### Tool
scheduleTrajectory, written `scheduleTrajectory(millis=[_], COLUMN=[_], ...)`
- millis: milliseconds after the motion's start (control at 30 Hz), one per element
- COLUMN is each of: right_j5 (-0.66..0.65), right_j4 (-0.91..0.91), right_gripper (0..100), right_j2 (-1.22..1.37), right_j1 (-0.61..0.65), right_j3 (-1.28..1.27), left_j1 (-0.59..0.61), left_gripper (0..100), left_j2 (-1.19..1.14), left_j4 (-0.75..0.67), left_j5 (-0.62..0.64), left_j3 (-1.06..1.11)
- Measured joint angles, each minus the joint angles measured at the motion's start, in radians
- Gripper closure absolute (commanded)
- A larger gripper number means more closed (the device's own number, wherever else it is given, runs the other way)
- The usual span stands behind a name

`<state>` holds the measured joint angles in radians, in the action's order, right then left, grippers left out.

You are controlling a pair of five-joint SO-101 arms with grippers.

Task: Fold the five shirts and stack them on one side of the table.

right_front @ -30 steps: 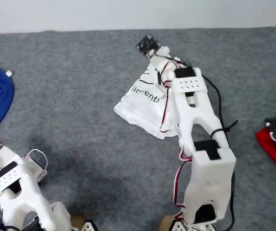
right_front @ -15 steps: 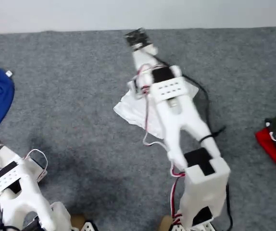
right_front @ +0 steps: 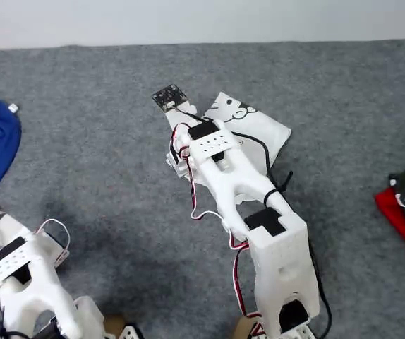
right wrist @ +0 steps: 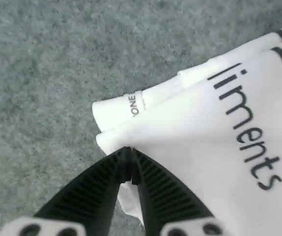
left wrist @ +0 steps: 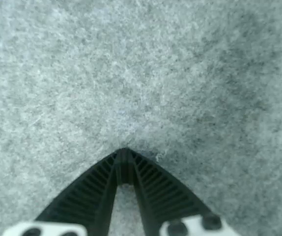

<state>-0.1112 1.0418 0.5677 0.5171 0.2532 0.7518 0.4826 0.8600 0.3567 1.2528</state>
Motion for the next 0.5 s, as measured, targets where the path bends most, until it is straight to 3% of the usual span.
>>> scheduleTrajectory(millis=[167, 400, 500], right_j5=[0.020, 0.269, 0.311], right_j4=[0.021, 0.020, 0.003], right_gripper=[98.7, 98.8, 98.9], right_j2=[-0.163, -0.298, -0.298], right_j1=[0.000, -0.078, -0.118], right_j3=[0.005, 0.006, 0.006], left_j1=[0.000, 0.000, 0.000], left_gripper=[100, 100, 100], left_j2=[0.000, 0.000, 0.000], left_j4=[0.000, 0.000, 0.000], left_j5=[0.000, 0.000, 0.000], left_j3=[0.000, 0.000, 0.000])
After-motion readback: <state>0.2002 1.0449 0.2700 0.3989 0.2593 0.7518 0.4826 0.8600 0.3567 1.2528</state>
